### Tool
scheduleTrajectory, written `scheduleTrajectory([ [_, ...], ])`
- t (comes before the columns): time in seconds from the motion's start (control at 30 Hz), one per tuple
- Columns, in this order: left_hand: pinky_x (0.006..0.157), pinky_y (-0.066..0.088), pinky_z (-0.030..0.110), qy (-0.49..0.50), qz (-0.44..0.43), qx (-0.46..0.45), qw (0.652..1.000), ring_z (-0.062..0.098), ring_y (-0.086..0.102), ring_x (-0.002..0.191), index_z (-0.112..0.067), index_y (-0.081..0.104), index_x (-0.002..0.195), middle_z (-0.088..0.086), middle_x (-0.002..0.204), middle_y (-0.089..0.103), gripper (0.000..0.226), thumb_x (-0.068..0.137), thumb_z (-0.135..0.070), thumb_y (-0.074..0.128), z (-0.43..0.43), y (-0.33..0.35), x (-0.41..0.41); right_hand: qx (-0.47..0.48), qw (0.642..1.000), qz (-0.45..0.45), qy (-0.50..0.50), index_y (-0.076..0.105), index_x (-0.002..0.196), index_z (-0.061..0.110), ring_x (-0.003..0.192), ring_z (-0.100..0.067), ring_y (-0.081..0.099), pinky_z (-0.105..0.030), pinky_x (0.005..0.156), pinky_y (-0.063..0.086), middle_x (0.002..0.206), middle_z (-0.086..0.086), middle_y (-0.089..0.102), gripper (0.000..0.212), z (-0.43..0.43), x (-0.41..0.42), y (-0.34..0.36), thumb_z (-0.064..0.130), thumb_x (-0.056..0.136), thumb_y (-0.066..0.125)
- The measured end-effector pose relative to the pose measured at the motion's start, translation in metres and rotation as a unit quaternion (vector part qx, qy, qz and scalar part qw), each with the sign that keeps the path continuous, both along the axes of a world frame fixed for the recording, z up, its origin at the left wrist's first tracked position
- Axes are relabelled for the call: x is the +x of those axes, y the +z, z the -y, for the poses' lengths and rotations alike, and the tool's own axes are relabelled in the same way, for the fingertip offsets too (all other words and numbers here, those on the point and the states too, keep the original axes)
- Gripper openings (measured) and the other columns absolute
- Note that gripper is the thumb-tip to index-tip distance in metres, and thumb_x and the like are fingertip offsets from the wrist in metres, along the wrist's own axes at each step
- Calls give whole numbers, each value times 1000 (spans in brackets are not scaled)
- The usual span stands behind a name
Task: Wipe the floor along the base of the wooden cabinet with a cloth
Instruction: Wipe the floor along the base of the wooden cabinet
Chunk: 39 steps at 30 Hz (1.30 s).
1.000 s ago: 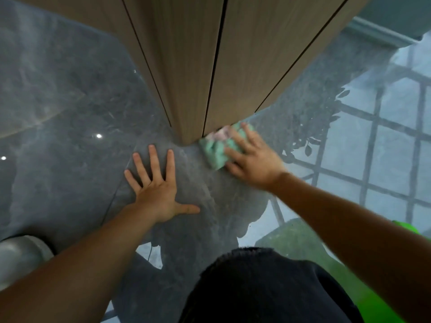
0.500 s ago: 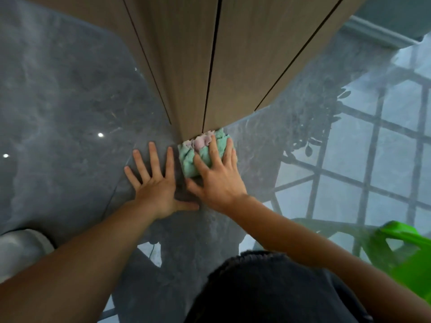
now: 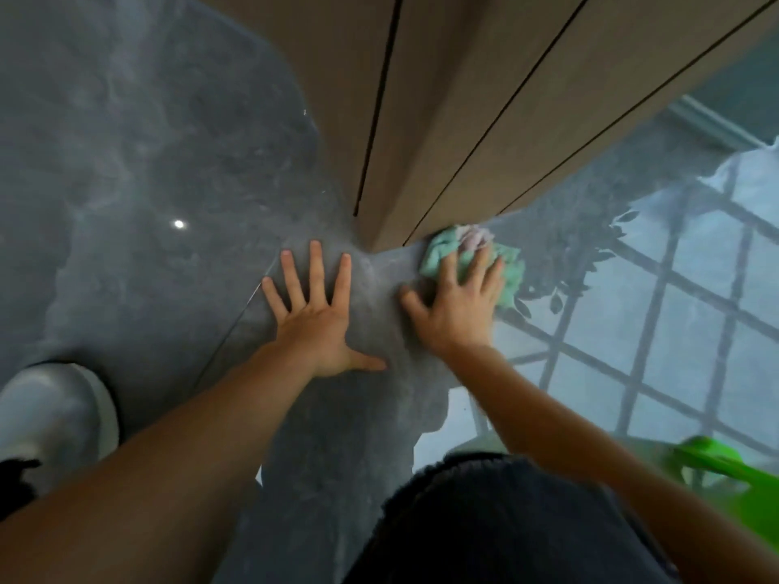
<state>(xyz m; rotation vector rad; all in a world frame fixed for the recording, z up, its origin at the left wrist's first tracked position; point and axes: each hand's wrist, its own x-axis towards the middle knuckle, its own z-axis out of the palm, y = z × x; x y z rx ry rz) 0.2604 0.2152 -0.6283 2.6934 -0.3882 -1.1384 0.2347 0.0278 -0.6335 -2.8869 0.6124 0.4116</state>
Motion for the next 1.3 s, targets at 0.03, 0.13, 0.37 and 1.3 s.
scheduleTrajectory([
  [0.03,96,-37,59,-2,12,-17,1000,42,-53,131,-36,-48,137,6,139,-63,150,45,-86,60,-5,-2,-1,21,999,12,39,16,154,22,147,-50,-10,-63,117,-5,163,-25,-5,94,-34,-11,-2,74,79,37],
  [0.13,116,-21,53,-36,84,-61,994,28,-42,141,-35,-17,156,2,160,-40,123,64,-61,61,-40,-9,-1,68,985,27,158,11,155,31,146,-54,-7,-67,116,-1,162,-27,-2,88,-94,-25,-2,70,80,34],
  [0.37,120,0,62,168,205,60,962,42,-6,154,-32,5,159,14,169,-8,101,74,-86,18,-154,-15,2,15,959,8,281,-6,153,41,147,-49,-12,-66,115,-5,164,-22,-9,85,-94,-31,-10,80,84,23],
  [1.3,119,1,66,239,278,48,929,42,7,154,-30,30,155,18,167,13,87,81,-74,37,-148,-22,1,26,955,-9,295,-1,155,39,147,-52,1,-64,114,11,162,-26,-10,92,-147,37,9,80,80,32],
])
